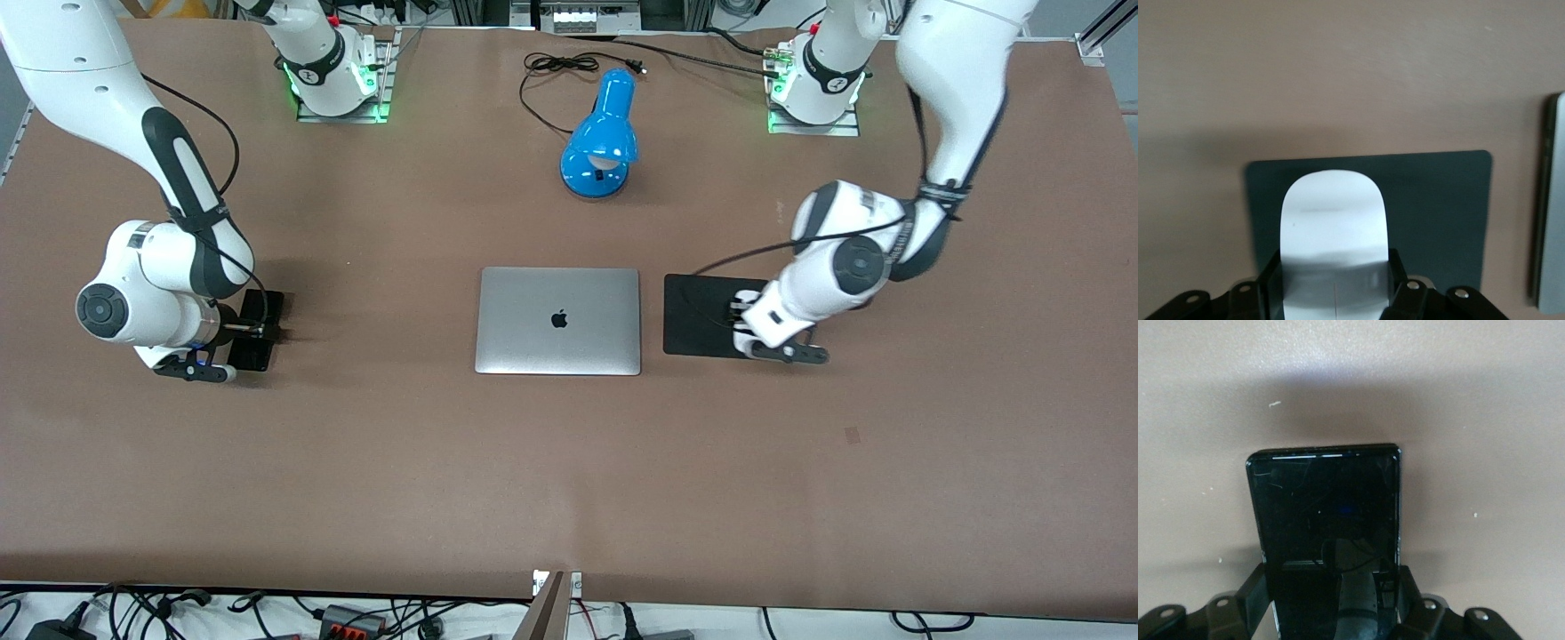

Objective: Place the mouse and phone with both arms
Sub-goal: 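Carry the white mouse onto the black mouse pad with the left gripper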

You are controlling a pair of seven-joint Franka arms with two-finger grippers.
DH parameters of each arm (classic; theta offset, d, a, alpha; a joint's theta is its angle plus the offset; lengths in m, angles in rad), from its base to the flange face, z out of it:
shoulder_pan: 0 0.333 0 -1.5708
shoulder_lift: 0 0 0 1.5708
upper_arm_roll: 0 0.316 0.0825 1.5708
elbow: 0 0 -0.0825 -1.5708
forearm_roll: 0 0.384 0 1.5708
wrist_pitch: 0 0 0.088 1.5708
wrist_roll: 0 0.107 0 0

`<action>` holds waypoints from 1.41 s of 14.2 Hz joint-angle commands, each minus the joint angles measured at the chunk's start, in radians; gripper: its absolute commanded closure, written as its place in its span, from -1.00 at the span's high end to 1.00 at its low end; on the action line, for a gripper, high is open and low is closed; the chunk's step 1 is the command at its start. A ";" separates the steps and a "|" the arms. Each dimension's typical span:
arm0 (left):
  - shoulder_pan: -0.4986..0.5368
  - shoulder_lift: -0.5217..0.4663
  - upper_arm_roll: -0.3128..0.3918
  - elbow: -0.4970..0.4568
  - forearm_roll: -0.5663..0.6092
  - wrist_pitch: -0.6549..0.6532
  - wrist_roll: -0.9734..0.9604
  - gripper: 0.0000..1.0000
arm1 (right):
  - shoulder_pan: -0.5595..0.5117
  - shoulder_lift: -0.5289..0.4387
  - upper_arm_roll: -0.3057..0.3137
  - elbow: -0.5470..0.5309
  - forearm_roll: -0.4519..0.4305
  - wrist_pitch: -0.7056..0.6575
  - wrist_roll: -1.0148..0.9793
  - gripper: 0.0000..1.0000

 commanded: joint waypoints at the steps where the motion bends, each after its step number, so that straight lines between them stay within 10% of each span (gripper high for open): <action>1: -0.006 0.012 -0.002 -0.098 0.014 0.159 -0.017 -0.04 | -0.003 -0.008 0.005 -0.005 -0.004 -0.004 0.006 -0.26; 4: -0.007 0.023 -0.002 -0.126 0.014 0.212 -0.017 0.07 | -0.003 -0.040 0.008 0.016 -0.002 -0.027 -0.002 -0.41; 9: -0.009 0.028 -0.004 -0.123 0.015 0.213 -0.031 1.00 | 0.070 -0.103 0.017 0.117 -0.004 -0.159 0.006 -0.47; 16: 0.008 -0.069 0.007 -0.028 0.015 0.120 -0.008 1.00 | 0.305 -0.063 0.017 0.142 0.065 -0.158 0.141 -0.52; 20: 0.026 -0.075 0.027 0.237 0.084 -0.293 0.059 1.00 | 0.375 -0.008 0.017 0.174 0.150 -0.152 0.143 -0.52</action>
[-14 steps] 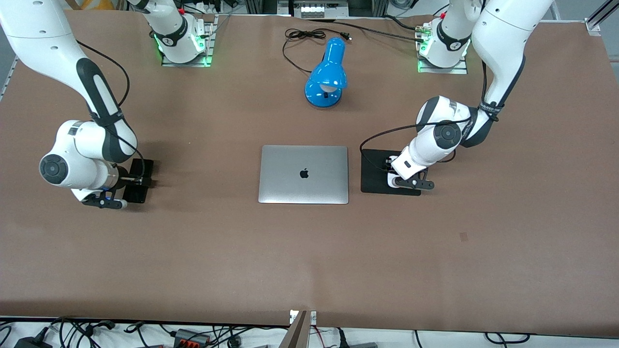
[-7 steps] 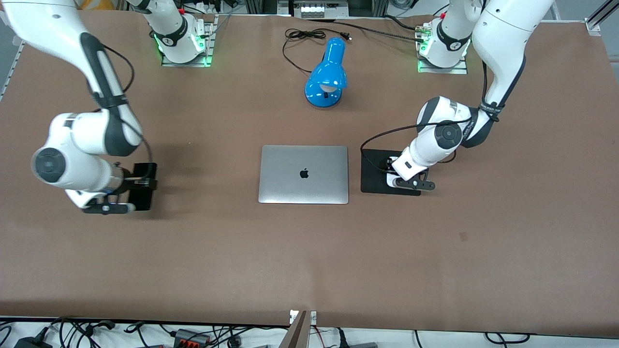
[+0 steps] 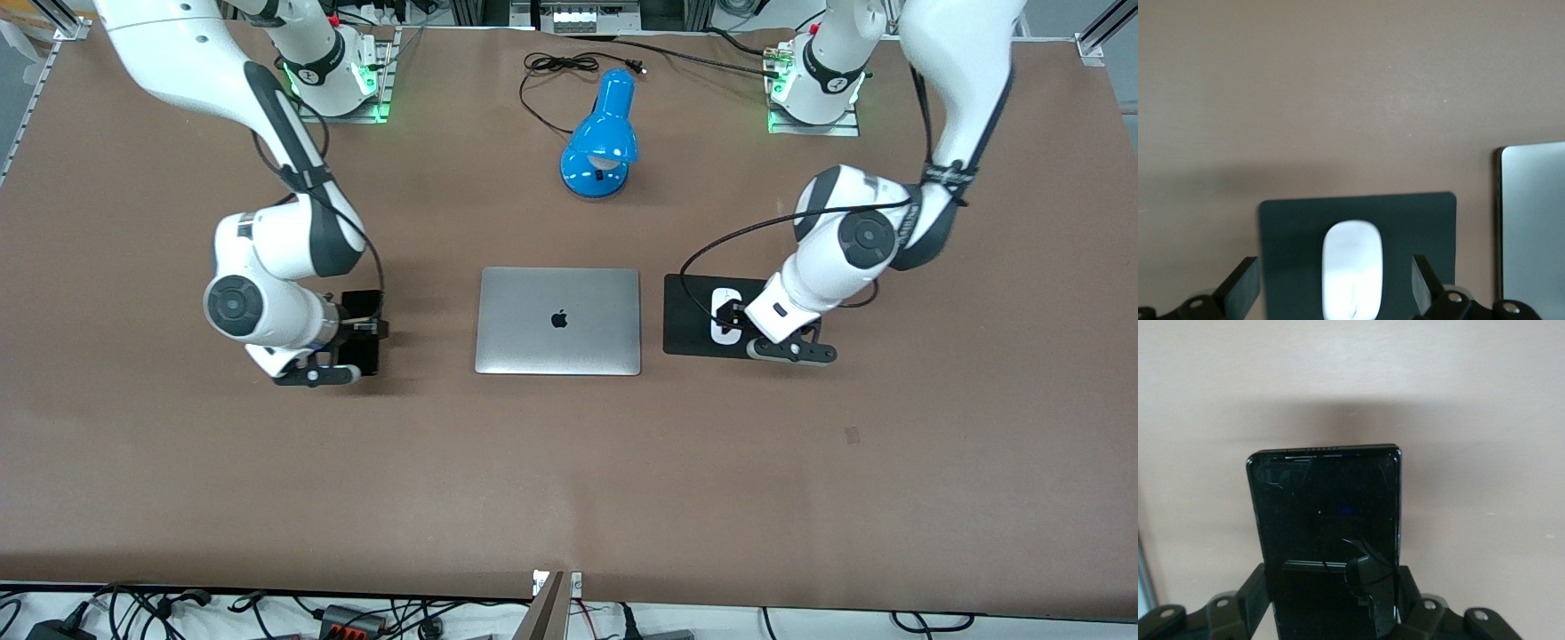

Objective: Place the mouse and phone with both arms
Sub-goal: 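Carry the white mouse onto the black mouse pad with the left gripper, then release the mouse and raise the left gripper while the right gripper carries the phone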

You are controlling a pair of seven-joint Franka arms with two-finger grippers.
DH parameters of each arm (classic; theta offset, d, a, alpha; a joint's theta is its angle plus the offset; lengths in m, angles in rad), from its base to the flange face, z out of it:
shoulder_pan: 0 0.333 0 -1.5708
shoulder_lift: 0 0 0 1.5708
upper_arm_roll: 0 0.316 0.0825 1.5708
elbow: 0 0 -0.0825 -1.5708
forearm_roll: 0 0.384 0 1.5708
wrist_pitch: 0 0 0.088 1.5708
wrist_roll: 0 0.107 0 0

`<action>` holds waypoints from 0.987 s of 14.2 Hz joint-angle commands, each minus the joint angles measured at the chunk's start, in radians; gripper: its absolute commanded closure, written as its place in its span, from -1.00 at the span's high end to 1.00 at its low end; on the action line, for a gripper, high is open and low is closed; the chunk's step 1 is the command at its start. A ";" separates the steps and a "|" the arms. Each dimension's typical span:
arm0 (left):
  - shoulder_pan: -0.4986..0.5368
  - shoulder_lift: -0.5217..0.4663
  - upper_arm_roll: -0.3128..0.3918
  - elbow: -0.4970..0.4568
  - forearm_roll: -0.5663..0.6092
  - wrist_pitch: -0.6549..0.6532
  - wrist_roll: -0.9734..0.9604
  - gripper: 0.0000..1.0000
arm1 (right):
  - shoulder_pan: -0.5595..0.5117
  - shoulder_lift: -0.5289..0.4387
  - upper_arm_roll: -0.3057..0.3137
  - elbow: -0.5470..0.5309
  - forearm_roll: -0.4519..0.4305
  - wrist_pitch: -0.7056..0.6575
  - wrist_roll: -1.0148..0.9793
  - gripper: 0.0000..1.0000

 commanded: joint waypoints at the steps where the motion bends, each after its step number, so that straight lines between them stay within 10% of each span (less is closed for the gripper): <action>1: 0.025 0.004 0.011 0.202 0.116 -0.273 0.066 1.00 | 0.042 0.044 -0.008 0.038 0.022 -0.002 0.012 -0.52; 10: 0.095 -0.063 0.006 0.644 0.139 -0.731 0.084 1.00 | 0.147 0.113 -0.009 0.049 0.005 0.040 0.161 -0.51; 14: 0.120 -0.182 0.138 0.553 -0.049 -0.733 0.105 1.00 | 0.183 0.127 -0.011 0.079 0.005 0.037 0.163 -0.51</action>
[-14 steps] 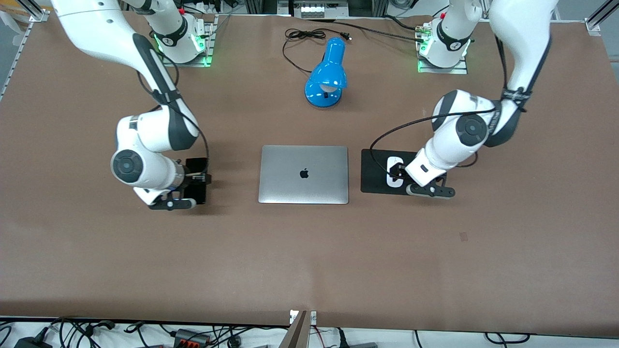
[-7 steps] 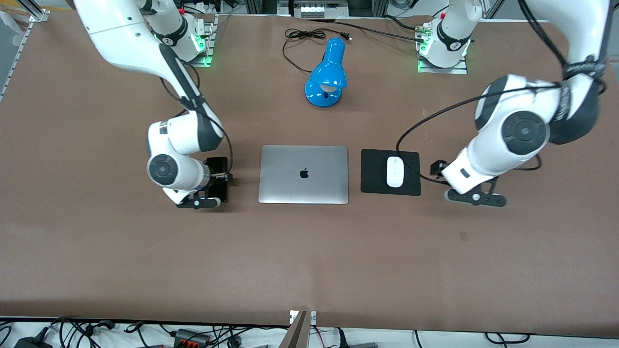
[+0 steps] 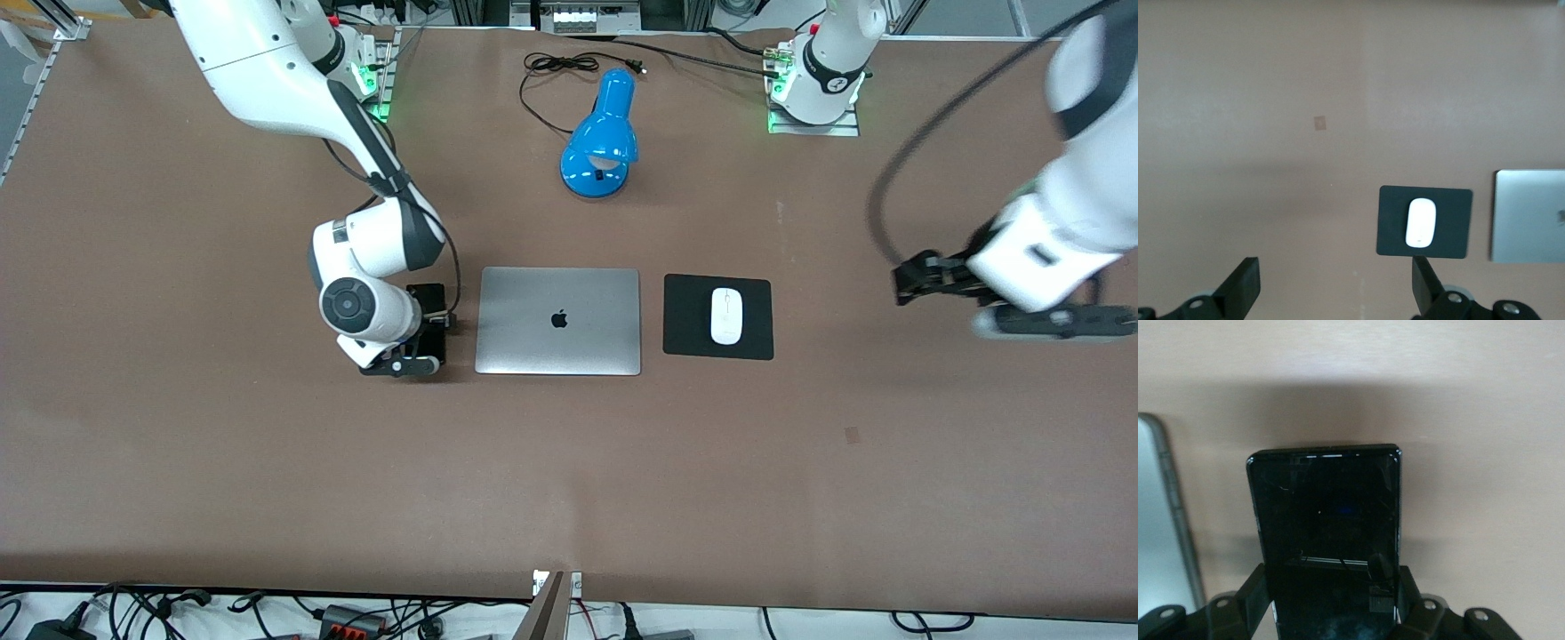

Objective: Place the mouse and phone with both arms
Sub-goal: 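Release the mouse and raise the left gripper while the right gripper carries the phone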

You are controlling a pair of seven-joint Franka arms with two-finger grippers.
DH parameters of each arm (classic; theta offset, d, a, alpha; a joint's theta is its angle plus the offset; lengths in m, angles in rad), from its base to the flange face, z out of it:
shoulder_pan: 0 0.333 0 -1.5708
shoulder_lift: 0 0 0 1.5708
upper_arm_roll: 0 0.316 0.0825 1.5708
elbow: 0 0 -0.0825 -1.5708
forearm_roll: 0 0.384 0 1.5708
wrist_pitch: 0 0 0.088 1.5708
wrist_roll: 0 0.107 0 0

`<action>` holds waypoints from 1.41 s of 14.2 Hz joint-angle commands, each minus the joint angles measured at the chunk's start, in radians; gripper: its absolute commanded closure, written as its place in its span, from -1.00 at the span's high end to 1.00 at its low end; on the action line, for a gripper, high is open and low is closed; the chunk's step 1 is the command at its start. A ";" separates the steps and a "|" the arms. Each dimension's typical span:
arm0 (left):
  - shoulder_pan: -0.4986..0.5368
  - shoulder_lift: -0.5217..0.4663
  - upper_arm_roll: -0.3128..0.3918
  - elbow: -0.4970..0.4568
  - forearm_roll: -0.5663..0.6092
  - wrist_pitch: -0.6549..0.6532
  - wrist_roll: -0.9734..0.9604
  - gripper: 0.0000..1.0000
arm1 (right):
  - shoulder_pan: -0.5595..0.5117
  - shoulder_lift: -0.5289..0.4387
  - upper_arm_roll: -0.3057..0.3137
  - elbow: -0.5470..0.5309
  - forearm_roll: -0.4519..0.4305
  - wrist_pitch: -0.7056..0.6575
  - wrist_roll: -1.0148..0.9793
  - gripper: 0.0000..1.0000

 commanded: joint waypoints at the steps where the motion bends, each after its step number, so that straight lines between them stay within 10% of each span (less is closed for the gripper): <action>1: -0.047 -0.115 0.130 -0.135 -0.057 -0.012 0.106 1.00 | 0.023 0.015 -0.010 0.036 -0.002 -0.009 0.020 -0.51; 7: -0.122 -0.285 0.232 -0.353 -0.061 0.077 0.201 1.00 | 0.032 0.038 -0.010 0.039 0.009 -0.006 0.052 -0.51; 16: -0.122 -0.259 0.190 -0.307 -0.054 0.065 0.190 1.00 | 0.035 0.044 -0.010 0.048 0.009 0.000 0.072 -0.45; 18: -0.122 -0.259 0.190 -0.307 -0.056 0.065 0.190 1.00 | 0.034 0.042 -0.010 0.048 0.010 0.000 0.074 0.99; 20: -0.124 -0.258 0.190 -0.306 -0.056 0.065 0.190 1.00 | 0.035 0.033 -0.010 0.052 0.007 -0.003 0.070 1.00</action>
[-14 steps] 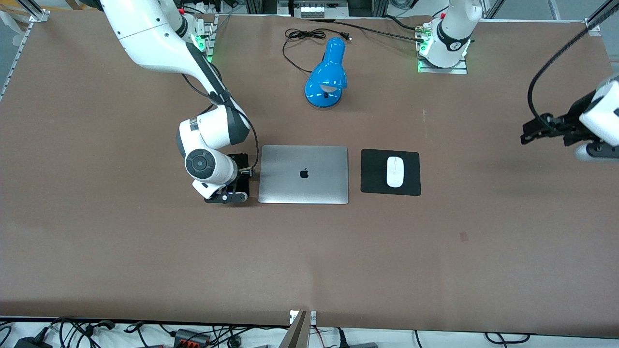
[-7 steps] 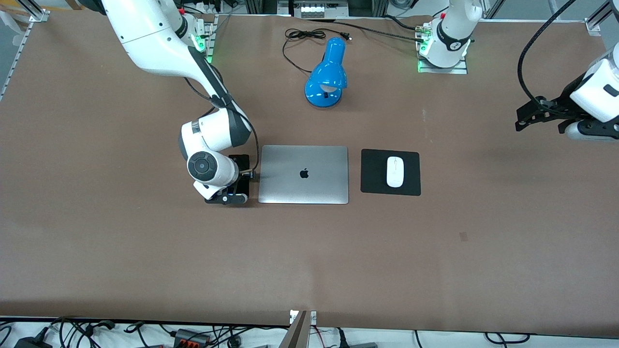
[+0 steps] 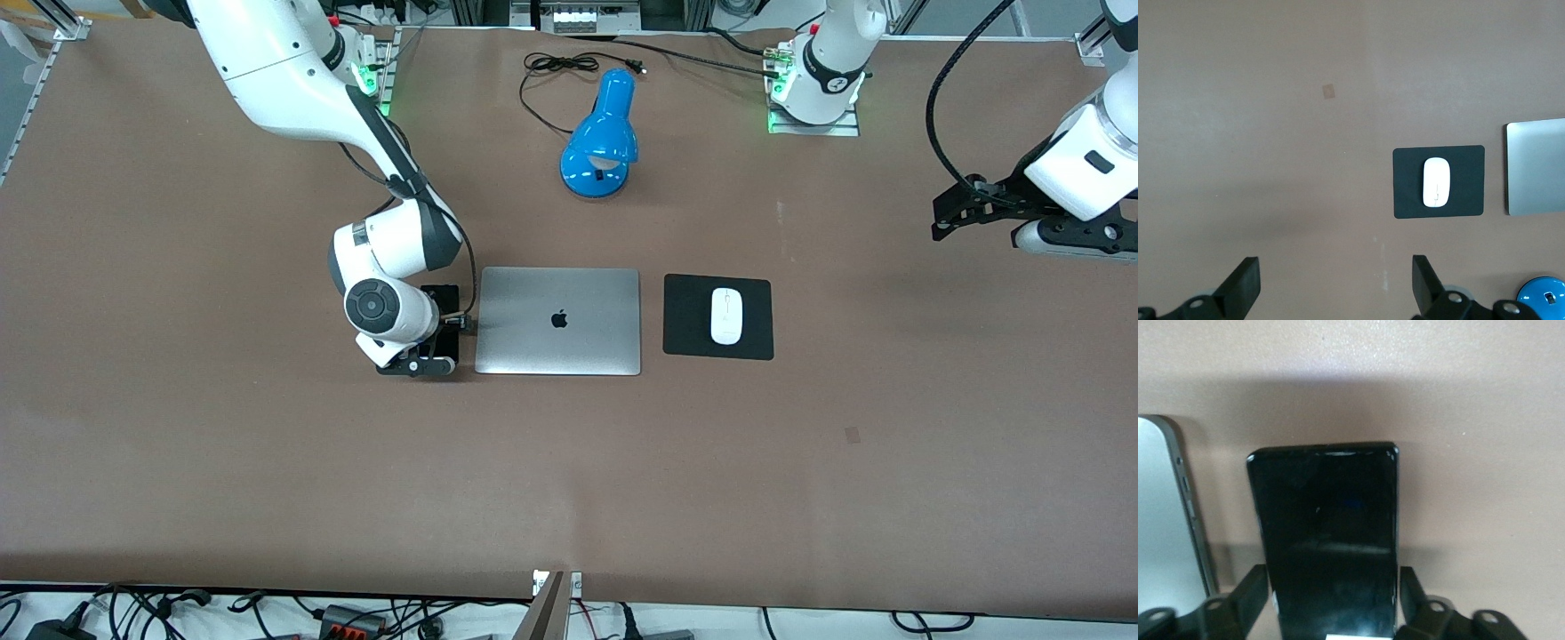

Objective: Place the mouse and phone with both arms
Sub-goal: 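Lower the black phone beside the laptop with the right gripper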

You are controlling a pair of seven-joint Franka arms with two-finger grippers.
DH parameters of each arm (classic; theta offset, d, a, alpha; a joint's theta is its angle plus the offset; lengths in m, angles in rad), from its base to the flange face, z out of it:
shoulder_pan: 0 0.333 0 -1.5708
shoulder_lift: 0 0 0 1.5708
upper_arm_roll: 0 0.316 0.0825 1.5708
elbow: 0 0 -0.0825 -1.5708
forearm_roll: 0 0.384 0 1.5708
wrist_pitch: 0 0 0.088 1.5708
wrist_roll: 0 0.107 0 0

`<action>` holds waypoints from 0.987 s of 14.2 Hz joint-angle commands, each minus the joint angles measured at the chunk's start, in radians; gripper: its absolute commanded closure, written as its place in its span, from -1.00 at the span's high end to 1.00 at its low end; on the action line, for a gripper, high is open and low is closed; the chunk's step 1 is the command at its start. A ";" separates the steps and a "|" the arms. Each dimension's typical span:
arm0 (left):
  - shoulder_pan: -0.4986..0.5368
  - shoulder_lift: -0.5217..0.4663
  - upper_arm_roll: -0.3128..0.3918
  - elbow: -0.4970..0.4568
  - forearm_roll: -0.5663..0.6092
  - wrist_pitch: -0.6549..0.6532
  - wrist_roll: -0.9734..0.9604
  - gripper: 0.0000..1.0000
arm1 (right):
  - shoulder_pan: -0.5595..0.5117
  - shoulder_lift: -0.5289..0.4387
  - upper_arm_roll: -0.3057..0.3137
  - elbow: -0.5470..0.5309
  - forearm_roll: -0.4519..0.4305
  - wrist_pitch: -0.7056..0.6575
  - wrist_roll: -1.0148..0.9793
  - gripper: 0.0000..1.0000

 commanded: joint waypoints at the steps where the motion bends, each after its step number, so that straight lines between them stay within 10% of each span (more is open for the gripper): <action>1: 0.002 -0.008 -0.002 0.005 -0.008 0.001 0.005 1.00 | 0.007 -0.017 -0.009 0.040 -0.001 -0.011 0.008 1.00; 14: 0.004 -0.005 -0.013 0.010 -0.007 -0.013 0.007 1.00 | -0.054 -0.162 -0.141 0.508 -0.096 -0.537 -0.107 1.00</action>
